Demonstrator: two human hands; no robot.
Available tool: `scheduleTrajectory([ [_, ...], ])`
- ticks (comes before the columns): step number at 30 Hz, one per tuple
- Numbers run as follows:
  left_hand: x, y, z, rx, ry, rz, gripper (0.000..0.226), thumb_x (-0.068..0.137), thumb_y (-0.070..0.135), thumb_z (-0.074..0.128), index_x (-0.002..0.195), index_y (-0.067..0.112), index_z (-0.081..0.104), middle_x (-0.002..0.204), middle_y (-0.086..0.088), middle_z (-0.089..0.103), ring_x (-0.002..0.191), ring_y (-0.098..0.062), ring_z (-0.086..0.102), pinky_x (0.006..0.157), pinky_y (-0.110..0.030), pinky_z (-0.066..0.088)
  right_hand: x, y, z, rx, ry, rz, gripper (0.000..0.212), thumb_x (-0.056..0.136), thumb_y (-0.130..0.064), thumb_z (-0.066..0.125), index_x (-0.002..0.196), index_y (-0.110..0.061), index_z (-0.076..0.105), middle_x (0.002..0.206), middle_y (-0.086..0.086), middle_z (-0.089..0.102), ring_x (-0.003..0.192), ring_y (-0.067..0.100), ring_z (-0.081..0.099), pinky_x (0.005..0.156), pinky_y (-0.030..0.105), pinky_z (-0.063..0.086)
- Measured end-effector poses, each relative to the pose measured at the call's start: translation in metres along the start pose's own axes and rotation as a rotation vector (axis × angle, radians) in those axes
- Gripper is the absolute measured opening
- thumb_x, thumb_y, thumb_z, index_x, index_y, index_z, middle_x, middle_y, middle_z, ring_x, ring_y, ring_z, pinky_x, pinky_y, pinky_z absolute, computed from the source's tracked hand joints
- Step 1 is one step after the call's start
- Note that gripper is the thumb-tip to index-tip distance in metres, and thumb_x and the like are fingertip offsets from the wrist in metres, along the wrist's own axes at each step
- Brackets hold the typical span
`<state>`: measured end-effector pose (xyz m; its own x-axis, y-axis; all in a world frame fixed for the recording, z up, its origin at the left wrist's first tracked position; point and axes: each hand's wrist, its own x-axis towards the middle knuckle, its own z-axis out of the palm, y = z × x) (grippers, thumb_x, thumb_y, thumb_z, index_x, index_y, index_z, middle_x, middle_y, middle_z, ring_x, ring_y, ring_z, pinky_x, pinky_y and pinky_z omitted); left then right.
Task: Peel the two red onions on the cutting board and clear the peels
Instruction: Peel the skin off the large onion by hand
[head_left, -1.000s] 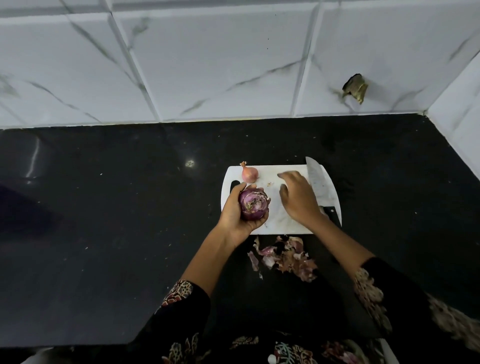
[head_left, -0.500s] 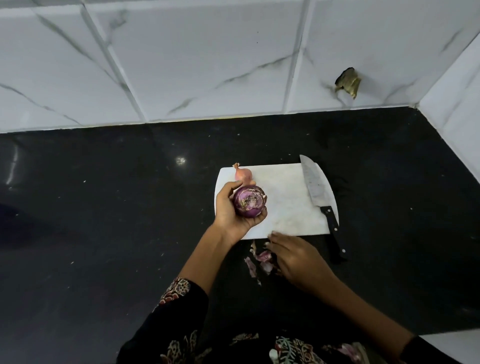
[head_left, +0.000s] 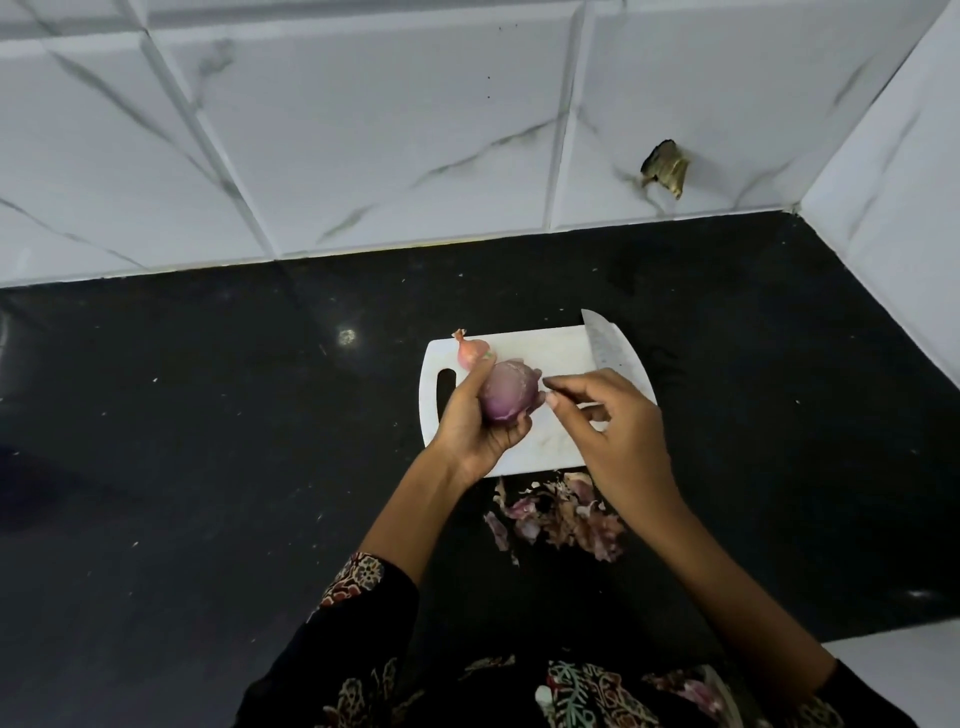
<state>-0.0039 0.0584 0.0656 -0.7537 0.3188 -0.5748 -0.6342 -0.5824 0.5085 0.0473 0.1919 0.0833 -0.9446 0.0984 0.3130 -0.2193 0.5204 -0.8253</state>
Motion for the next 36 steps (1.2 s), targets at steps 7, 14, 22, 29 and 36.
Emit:
scheduleTrajectory([
  [7,-0.001,-0.002,0.006,0.252,0.058,0.138,0.029,0.096,0.039,0.048,0.085,0.019,0.065,0.075,0.0,0.069,0.082,-0.017,0.06,0.063,-0.023,0.048,0.004,-0.008,0.009,-0.05,-0.004,0.025,0.022,0.078,-0.019,0.075,0.098,-0.011,0.071,0.09,-0.001,0.065,0.077,0.007,0.063,0.068,0.018,0.051],
  [14,-0.006,-0.003,0.012,0.376,0.1,0.165,0.029,0.096,0.036,0.048,0.081,0.019,0.065,0.07,0.002,0.067,0.068,-0.011,0.058,0.069,-0.027,0.045,0.009,-0.007,0.004,-0.119,-0.036,-0.01,0.013,0.073,-0.012,0.076,0.084,-0.006,0.072,0.079,0.001,0.066,0.067,0.011,0.064,0.064,0.028,0.055],
  [22,-0.006,-0.005,0.01,0.443,0.1,0.132,0.029,0.096,0.037,0.046,0.08,0.02,0.064,0.063,0.006,0.066,0.052,-0.005,0.058,0.055,-0.022,0.04,0.012,-0.004,-0.001,-0.099,-0.072,0.008,0.004,0.071,-0.006,0.075,0.073,-0.006,0.071,0.068,0.001,0.067,0.059,0.009,0.063,0.057,0.021,0.052],
  [29,-0.006,-0.005,0.01,0.394,0.126,0.092,0.028,0.096,0.038,0.047,0.089,0.015,0.063,0.067,0.003,0.068,0.051,-0.008,0.062,0.046,-0.017,0.041,0.011,0.001,-0.004,0.032,-0.091,0.105,0.006,0.081,-0.006,0.068,0.084,-0.009,0.072,0.076,-0.004,0.069,0.069,0.001,0.064,0.062,0.008,0.047],
  [36,-0.005,-0.003,0.012,0.436,0.186,0.112,0.029,0.095,0.041,0.047,0.097,0.015,0.061,0.074,0.002,0.066,0.058,-0.005,0.06,0.058,-0.02,0.045,0.003,0.004,0.004,-0.044,-0.058,0.001,0.015,0.078,-0.018,0.074,0.092,-0.014,0.07,0.087,-0.008,0.061,0.078,0.004,0.061,0.063,0.008,0.045],
])
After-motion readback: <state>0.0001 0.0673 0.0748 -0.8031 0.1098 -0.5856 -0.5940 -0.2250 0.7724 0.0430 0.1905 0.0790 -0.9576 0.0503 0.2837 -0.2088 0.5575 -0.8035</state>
